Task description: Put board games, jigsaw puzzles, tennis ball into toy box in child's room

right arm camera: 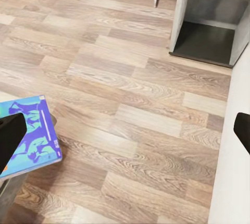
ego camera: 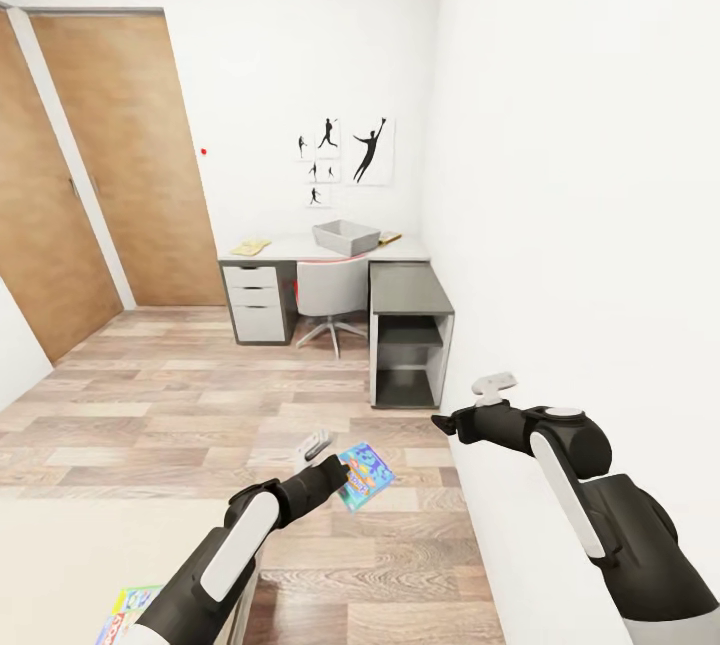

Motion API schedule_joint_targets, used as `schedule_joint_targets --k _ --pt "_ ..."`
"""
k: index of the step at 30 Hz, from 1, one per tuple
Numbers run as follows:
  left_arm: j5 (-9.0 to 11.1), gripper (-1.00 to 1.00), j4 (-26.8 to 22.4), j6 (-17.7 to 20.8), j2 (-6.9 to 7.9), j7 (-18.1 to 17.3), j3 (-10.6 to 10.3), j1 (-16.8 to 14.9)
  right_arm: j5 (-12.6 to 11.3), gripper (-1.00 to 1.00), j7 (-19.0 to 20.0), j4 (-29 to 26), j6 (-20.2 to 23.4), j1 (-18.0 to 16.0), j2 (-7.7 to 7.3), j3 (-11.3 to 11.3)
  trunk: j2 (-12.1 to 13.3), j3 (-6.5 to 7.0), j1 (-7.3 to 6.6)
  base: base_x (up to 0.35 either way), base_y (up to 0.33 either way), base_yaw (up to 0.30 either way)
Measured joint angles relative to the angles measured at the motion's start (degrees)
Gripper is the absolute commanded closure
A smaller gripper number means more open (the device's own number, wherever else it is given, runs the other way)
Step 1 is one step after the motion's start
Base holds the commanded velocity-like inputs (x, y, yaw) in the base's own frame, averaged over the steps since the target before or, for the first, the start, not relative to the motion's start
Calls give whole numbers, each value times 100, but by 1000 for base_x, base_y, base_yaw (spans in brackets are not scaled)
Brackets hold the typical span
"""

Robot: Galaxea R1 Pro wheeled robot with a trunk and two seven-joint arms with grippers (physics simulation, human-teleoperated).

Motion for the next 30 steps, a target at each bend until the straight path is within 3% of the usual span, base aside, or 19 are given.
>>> schedule_joint_targets --k 23,30 --pt "19 100 0 6 -3 -6 26 0 -2 -100 9 0 0 0 0 44 0 0 0 42 -57 0" --pt "8 100 0 4 5 -9 29 0 2 -100 1 0 1 1 0 36 -1 0 -3 268 -97 0"
